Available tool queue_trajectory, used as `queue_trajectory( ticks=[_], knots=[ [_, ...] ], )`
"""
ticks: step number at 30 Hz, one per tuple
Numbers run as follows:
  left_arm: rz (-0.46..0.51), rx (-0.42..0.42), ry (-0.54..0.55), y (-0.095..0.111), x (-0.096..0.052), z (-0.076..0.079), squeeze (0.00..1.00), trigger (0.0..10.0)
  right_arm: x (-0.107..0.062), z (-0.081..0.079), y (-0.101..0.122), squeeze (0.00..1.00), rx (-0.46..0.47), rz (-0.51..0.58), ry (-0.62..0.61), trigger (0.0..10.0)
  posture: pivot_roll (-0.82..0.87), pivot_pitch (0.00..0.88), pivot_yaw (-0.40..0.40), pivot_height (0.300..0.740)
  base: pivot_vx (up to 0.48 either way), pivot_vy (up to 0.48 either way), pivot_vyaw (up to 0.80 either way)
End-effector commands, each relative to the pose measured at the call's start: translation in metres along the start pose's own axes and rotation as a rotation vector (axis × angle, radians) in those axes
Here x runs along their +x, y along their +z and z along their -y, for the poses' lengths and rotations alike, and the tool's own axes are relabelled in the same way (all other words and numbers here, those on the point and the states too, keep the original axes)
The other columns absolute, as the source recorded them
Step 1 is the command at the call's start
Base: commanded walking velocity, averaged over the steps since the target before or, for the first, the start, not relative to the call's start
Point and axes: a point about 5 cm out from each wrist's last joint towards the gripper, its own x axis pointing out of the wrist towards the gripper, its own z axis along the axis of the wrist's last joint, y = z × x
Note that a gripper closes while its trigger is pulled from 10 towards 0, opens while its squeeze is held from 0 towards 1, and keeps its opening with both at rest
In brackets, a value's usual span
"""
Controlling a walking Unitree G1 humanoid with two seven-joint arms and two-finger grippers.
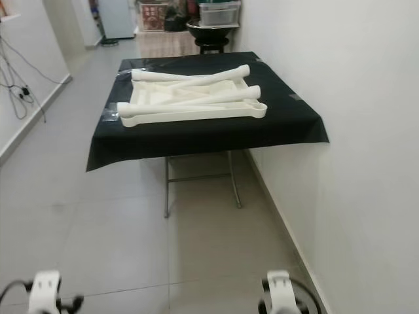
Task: Building children table
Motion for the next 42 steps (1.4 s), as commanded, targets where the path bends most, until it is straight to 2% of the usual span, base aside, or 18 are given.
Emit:
queue_trajectory(
  ticks=[1, 3, 4, 5, 6, 8, 11, 14, 16, 19, 21, 23, 25, 27, 29, 31, 37, 42],
  knots=[
    [0.036, 0.013, -0.002, 0.007, 0.0, -0.005, 0.0, 10.0, 0.002, 0.0, 0.014, 0.0, 0.024, 0.057, -0.016, 10.0, 0.0, 0.0, -0.009, 0.74, 0.0, 0.0, 0.0],
    [0.196, 0.023, -0.051, 0.048, 0.008, 0.006, 0.0, 10.0, 0.005, 0.0, 0.07, 0.0, -0.018, 0.248, -0.045, 10.0, 0.0, 0.0, -0.022, 0.74, 0.0, 0.0, 0.0],
    [0.196, 0.023, -0.051, 0.048, 0.008, 0.006, 0.0, 10.0, 0.005, 0.0, 0.07, 0.0, -0.018, 0.248, -0.045, 10.0, 0.0, 0.0, -0.022, 0.74, 0.0, 0.0, 0.0],
    [0.287, 0.036, -0.072, 0.07, 0.01, 0.014, 0.0, 10.0, 0.002, -0.002, 0.102, 0.0, -0.054, 0.37, -0.042, 10.0, 0.01, 0.0, -0.029, 0.74, 0.0, 0.0, 0.0],
    [0.287, 0.036, -0.072, 0.07, 0.01, 0.014, 0.0, 10.0, 0.002, -0.002, 0.102, 0.0, -0.054, 0.37, -0.042, 10.0, 0.01, 0.0, -0.029, 0.74, 0.0, 0.0, 0.0],
    [0.41, 0.031, -0.116, 0.1, 0.009, 0.03, 0.0, 10.0, -0.006, -0.009, 0.145, 0.0, -0.085, 0.529, -0.015, 10.0, 0.01, 0.0, -0.038, 0.74, 0.0, 0.0, 0.0],
    [0.507, -0.01, -0.201, 0.117, 0.004, 0.049, 0.0, 10.0, -0.016, -0.025, 0.166, 0.0, -0.077, 0.649, 0.078, 10.0, 0.0, 0.0, -0.034, 0.74, 0.0, 0.0, 0.0],
    [0.537, -0.013, -0.231, 0.122, 0.002, 0.056, 0.0, 10.0, -0.019, -0.031, 0.17, 0.0, -0.081, 0.681, 0.11, 10.0, 0.0, 0.0, -0.033, 0.74, 0.0, 0.0, 0.0],
    [0.569, -0.025, -0.267, 0.125, -0.003, 0.065, 0.0, 10.0, -0.026, -0.043, 0.171, 0.0, -0.073, 0.724, 0.177, 10.0, -0.01, 0.0, -0.029, 0.74, 0.0, 0.0, 0.0],
    [0.629, -0.027, -0.382, 0.125, -0.024, 0.097, 0.0, 10.0, -0.058, -0.081, 0.165, 0.0, -0.013, 0.813, 0.355, 10.0, -0.03, 0.0, -0.013, 0.74, 0.0, 0.0, 0.0],
    [0.629, -0.027, -0.382, 0.125, -0.024, 0.097, 0.0, 10.0, -0.058, -0.081, 0.165, 0.0, -0.013, 0.813, 0.355, 10.0, -0.03, 0.0, -0.013, 0.74, 0.0, 0.0, 0.0],
    [0.643, -0.021, -0.443, 0.118, -0.036, 0.116, 0.0, 10.0, -0.069, -0.092, 0.166, 0.0, -0.012, 0.844, 0.419, 10.0, -0.02, 0.0, -0.017, 0.74, 0.0, 0.0, 0.0],
    [0.643, -0.021, -0.443, 0.118, -0.036, 0.116, 0.0, 10.0, -0.069, -0.092, 0.166, 0.0, -0.012, 0.844, 0.419, 10.0, -0.02, 0.0, -0.017, 0.74, 0.0, 0.0, 0.0],
    [0.632, 0.019, -0.477, 0.109, -0.044, 0.131, 0.0, 10.0, -0.067, -0.089, 0.167, 0.0, -0.012, 0.845, 0.42, 10.0, 0.0, 0.0, -0.027, 0.74, 0.0, 0.0, 0.0],
    [0.632, 0.019, -0.477, 0.109, -0.044, 0.131, 0.0, 10.0, -0.067, -0.089, 0.167, 0.0, -0.012, 0.845, 0.42, 10.0, 0.0, 0.0, -0.027, 0.74, 0.0, 0.0, 0.0],
    [0.644, 0.017, -0.457, 0.118, -0.043, 0.128, 0.0, 10.0, -0.07, -0.086, 0.172, 0.0, -0.035, 0.865, 0.412, 10.0, -0.02, 0.0, -0.01, 0.74, 0.0, 0.0, 0.0],
    [0.697, 0.023, -0.47, 0.146, -0.046, 0.123, 0.0, 10.0, -0.074, -0.07, 0.19, 0.0, 0.058, 0.877, 0.373, 10.0, -0.05, 0.0, 0.018, 0.74, 0.0, 0.0, 0.0],
    [0.695, 0.019, -0.471, 0.148, -0.046, 0.124, 0.0, 10.0, -0.075, -0.069, 0.189, 0.0, 0.052, 0.86, 0.374, 10.0, -0.05, 0.0, 0.02, 0.74, 0.0, 0.0, 0.0]
  ],
)
